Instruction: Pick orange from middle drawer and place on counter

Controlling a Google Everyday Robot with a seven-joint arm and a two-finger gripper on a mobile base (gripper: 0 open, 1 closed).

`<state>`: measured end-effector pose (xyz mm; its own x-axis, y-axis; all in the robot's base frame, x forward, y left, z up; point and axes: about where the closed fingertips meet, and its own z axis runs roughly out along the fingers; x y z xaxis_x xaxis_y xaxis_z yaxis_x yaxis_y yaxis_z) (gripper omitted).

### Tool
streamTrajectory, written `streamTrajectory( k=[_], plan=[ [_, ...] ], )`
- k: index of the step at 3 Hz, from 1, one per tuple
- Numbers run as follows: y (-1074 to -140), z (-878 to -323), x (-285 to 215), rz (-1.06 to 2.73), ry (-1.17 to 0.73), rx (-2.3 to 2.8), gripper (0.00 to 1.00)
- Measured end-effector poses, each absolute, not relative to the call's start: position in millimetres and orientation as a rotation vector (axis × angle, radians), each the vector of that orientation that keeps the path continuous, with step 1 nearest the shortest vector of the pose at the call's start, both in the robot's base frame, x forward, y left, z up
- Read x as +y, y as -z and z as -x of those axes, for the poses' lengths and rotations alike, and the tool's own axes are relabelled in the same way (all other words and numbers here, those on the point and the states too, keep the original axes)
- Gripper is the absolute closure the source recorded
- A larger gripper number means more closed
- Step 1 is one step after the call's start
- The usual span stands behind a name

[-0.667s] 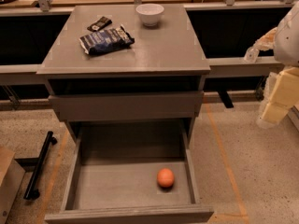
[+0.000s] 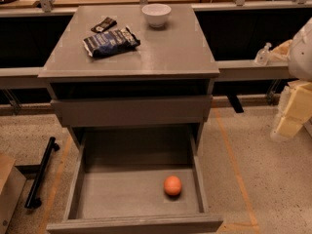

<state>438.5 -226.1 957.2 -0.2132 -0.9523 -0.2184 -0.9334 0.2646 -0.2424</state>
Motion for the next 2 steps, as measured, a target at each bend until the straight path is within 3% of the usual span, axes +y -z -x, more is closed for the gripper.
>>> streamTrajectory(
  k=[2],
  plan=[
    [-914.0, -439.6, -237.3, 1.765, 0.031, 2.149, 0.00]
  ],
)
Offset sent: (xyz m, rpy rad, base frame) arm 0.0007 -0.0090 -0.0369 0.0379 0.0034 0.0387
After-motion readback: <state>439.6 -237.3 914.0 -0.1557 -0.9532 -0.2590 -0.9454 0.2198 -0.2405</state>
